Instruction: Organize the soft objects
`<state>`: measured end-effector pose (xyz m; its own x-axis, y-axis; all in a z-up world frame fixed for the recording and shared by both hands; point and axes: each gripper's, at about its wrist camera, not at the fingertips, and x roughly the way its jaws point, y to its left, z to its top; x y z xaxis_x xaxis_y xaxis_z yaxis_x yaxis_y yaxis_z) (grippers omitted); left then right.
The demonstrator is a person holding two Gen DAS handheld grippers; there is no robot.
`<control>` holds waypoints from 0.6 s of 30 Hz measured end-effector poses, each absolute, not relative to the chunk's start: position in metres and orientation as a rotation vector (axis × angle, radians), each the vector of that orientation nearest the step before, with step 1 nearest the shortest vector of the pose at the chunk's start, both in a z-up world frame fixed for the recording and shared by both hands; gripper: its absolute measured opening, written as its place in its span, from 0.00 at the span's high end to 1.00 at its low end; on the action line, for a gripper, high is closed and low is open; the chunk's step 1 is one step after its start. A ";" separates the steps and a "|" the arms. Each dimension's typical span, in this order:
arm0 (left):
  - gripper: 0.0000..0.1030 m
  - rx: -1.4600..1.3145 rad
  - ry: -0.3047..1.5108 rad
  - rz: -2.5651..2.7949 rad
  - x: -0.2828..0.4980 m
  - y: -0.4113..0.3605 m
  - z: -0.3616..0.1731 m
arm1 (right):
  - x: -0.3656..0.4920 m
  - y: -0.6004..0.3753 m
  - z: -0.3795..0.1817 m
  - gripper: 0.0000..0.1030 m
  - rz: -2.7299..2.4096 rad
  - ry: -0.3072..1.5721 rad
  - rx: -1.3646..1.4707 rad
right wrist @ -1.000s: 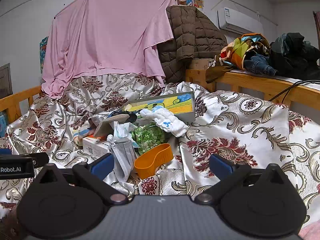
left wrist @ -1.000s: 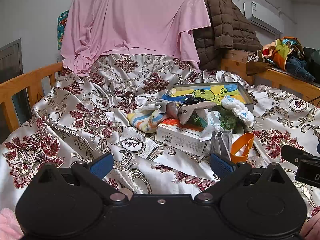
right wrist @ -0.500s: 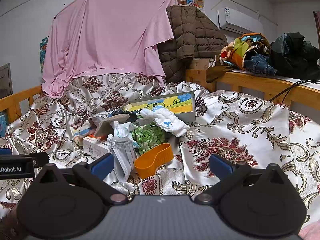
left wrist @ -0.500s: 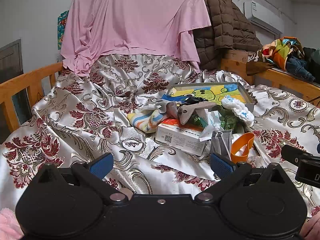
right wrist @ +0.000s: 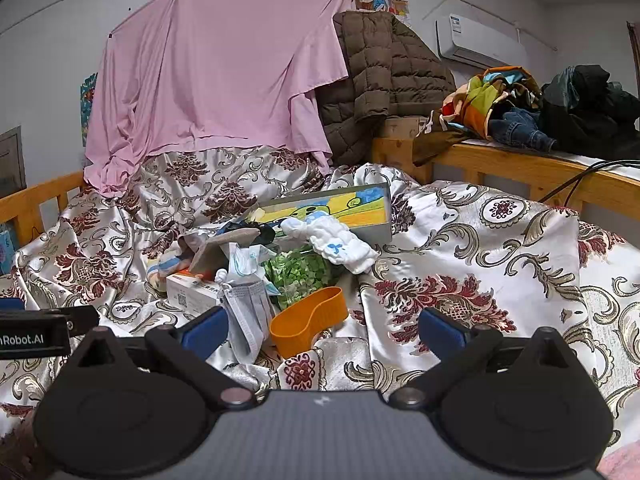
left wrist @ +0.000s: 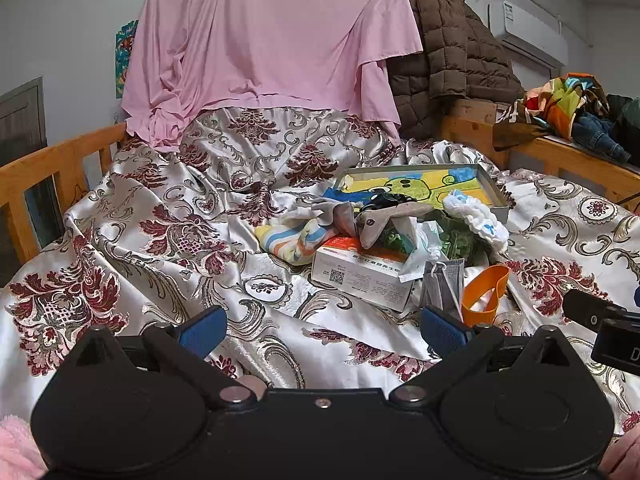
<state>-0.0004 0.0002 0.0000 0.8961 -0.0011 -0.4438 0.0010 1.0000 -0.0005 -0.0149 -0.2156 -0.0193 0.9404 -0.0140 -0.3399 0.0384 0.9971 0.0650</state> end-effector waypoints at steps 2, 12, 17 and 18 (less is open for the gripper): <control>0.01 -0.001 0.459 -0.001 0.000 0.000 0.000 | -0.015 -0.216 -0.019 0.00 -0.022 0.348 0.073; 0.01 -0.082 0.491 -0.066 0.017 0.014 -0.002 | -0.002 -0.212 -0.020 0.00 0.020 0.395 0.036; 0.01 -0.095 0.497 -0.146 0.046 0.005 -0.001 | 0.024 -0.219 -0.027 0.00 0.062 0.469 -0.024; 0.01 -0.088 0.499 -0.162 0.051 0.002 -0.001 | 0.029 -0.221 -0.029 0.00 0.070 0.484 -0.024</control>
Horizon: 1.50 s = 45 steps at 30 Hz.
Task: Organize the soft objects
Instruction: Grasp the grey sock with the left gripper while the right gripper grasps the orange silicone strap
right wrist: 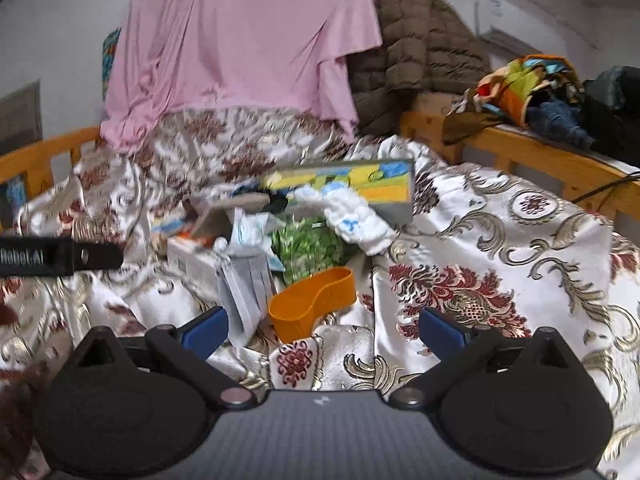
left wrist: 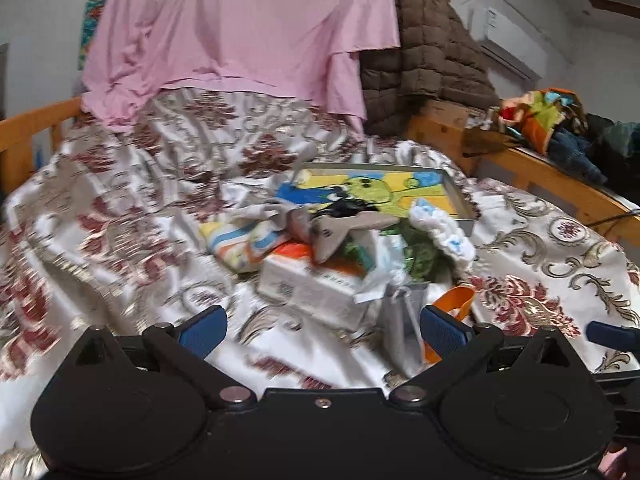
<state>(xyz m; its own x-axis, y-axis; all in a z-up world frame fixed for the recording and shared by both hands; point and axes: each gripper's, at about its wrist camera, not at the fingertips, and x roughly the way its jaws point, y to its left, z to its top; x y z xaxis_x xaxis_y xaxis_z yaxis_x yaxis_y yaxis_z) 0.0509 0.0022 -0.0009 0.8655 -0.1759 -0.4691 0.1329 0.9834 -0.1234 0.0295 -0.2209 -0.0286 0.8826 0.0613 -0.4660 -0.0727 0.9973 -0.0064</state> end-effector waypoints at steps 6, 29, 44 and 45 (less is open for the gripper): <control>0.01 -0.063 0.544 -0.267 0.087 -0.019 -0.004 | 0.066 -0.226 -0.040 0.00 0.115 0.574 -0.060; 0.35 -0.177 0.749 -0.466 0.182 -0.042 -0.060 | 0.126 -0.198 -0.085 0.28 0.187 0.622 -0.200; 0.83 -0.216 0.759 -0.482 0.183 -0.041 -0.070 | 0.140 -0.186 -0.097 0.65 0.196 0.634 -0.205; 0.84 -0.215 0.759 -0.480 0.182 -0.041 -0.070 | 0.140 -0.186 -0.096 0.68 0.196 0.633 -0.204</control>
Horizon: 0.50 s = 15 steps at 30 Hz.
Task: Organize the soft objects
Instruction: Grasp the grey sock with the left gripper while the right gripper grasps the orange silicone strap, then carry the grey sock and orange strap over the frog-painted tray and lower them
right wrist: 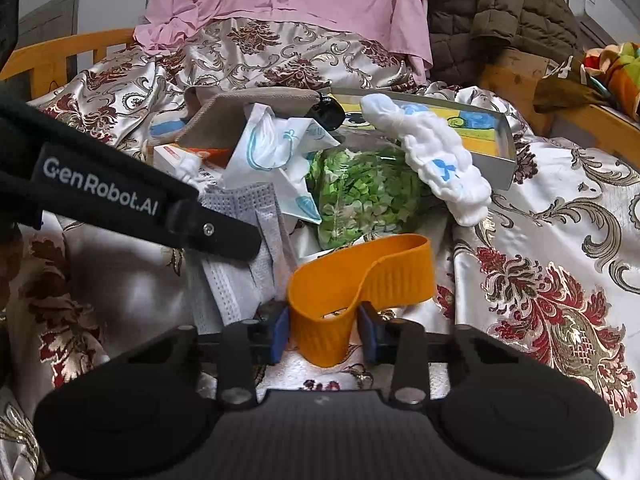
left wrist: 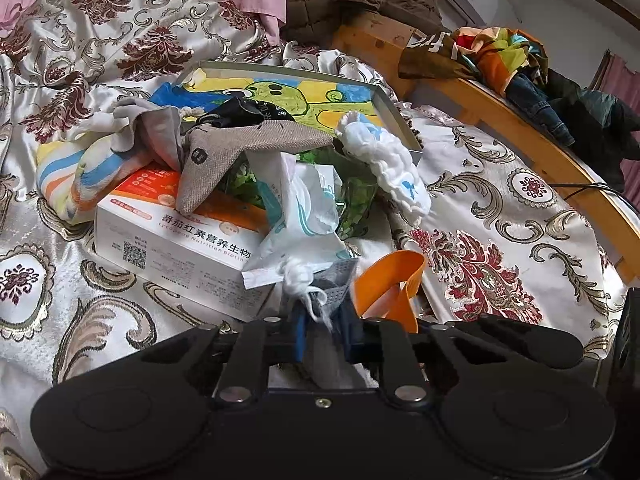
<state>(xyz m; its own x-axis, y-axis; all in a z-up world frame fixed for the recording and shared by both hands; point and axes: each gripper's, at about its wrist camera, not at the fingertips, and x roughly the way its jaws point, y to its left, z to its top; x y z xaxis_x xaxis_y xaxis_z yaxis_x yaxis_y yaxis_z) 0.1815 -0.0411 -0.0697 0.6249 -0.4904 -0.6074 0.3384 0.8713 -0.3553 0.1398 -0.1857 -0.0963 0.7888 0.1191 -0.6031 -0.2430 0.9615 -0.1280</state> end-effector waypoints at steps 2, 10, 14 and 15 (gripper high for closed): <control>0.86 -0.220 0.754 -0.471 0.178 -0.040 -0.069 | 0.139 -0.185 -0.095 0.74 0.192 0.631 -0.202; 0.93 -0.210 0.699 -0.444 0.154 -0.028 -0.050 | 0.121 -0.177 -0.082 0.84 0.178 0.562 -0.277; 0.93 -0.222 0.654 -0.442 0.147 -0.024 -0.031 | 0.106 -0.170 -0.075 0.85 0.166 0.488 -0.357; 0.93 -0.227 0.643 -0.444 0.146 -0.023 -0.025 | 0.103 -0.169 -0.074 0.85 0.162 0.473 -0.374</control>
